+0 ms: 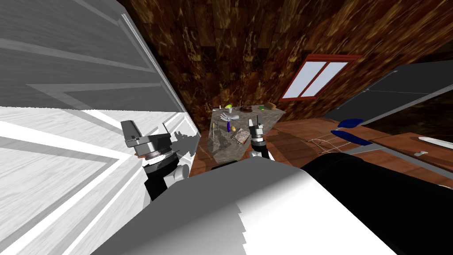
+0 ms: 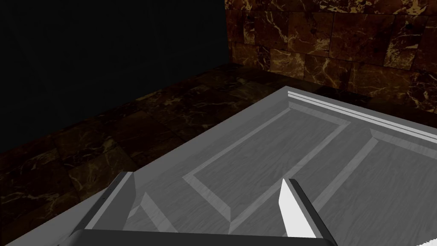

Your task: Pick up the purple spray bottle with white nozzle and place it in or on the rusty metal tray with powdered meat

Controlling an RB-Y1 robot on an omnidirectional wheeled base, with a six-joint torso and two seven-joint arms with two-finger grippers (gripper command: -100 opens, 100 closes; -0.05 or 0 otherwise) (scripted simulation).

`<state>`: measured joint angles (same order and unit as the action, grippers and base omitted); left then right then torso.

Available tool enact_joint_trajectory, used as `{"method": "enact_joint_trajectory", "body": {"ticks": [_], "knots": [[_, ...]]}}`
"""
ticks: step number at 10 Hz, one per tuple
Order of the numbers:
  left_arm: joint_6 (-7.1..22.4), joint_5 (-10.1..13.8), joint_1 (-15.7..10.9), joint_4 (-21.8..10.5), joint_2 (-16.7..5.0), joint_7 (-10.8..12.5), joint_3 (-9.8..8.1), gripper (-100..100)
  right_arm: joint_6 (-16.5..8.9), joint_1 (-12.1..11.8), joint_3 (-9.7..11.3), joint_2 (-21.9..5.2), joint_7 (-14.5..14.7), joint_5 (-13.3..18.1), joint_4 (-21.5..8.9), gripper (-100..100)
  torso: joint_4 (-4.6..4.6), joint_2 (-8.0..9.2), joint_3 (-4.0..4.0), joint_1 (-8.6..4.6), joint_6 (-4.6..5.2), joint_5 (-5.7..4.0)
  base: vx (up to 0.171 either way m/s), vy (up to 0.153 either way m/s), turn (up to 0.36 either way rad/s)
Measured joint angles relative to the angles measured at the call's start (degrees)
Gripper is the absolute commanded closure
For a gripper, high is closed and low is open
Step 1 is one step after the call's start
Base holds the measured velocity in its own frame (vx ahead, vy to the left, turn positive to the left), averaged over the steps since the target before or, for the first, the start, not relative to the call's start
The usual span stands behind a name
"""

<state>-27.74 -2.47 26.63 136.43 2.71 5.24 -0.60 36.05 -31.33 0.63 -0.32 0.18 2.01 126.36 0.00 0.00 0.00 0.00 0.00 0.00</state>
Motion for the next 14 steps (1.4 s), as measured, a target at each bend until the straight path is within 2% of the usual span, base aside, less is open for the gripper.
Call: {"method": "enact_joint_trajectory", "body": {"ticks": [5,7,9,10,14], "knots": [[0.00,0.00,-0.01,0.00,0.01,0.00,0.01,0,-1.95,-0.36,-1.56,-5.93,1.00,1.81,-2.43,-100,0.03,0.15,0.09,0.44,-0.01,0.10,-0.033,0.100,0.013],[0.00,0.00,-0.01,0.00,0.01,0.00,0.01,0,-3.87,-1.07,-2.46,-8.33,1.73,3.18,-3.38,-100,0.05,0.24,0.13,0.53,0.00,0.12,-0.064,0.141,0.014],[0.00,0.00,-0.01,0.00,0.01,0.00,0.01,0,-6.23,-0.58,-3.70,-10.65,2.60,4.81,-5.50,-100,0.06,0.26,0.15,0.54,0.00,0.12,-0.070,0.167,0.017],[0.00,0.00,-0.01,0.00,0.02,0.00,0.02,0,-6.99,-1.29,-4.20,-11.61,3.15,5.71,-6.42,-100,0.06,0.28,0.16,0.69,0.00,0.15,-0.049,0.225,0.008],[0.00,0.00,-0.01,0.00,0.02,0.00,0.02,0,-11.50,-1.20,-7.25,-15.99,4.99,9.26,-11.52,-100,0.10,0.41,0.24,0.66,0.00,0.15,-0.095,0.183,0.019]]}}
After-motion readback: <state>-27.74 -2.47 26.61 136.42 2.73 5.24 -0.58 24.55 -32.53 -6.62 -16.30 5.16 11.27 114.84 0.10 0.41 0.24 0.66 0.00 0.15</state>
